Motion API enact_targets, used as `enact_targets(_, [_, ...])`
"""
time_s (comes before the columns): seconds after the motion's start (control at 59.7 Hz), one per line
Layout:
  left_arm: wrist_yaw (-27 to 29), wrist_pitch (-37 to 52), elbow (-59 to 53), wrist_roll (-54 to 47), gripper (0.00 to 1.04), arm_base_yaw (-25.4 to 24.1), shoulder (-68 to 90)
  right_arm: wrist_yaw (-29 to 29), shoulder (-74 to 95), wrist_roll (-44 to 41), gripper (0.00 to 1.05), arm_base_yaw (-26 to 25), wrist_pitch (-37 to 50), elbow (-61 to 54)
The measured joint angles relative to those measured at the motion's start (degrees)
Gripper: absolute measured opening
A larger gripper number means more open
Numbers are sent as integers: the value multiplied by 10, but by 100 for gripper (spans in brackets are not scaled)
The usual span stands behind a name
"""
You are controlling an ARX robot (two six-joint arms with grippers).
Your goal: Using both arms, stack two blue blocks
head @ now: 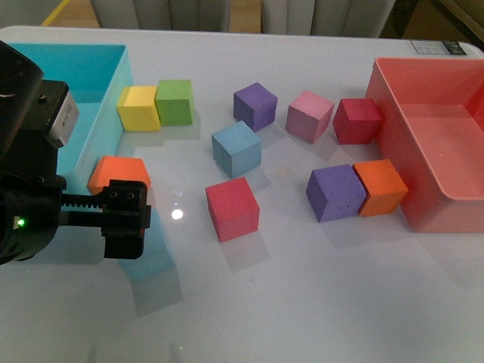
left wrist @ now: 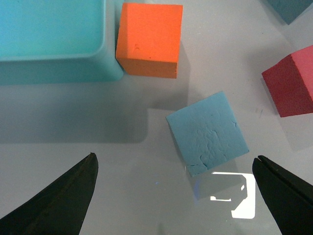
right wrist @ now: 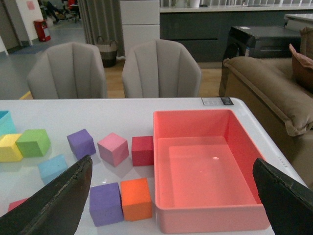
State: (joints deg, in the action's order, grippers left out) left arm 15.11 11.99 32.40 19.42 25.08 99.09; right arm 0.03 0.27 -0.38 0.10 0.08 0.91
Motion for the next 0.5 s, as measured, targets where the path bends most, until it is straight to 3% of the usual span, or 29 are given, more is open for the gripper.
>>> enact_targets(0.503, [14, -48, 100, 50, 96, 3, 119, 0, 0, 0, 96, 0, 0, 0])
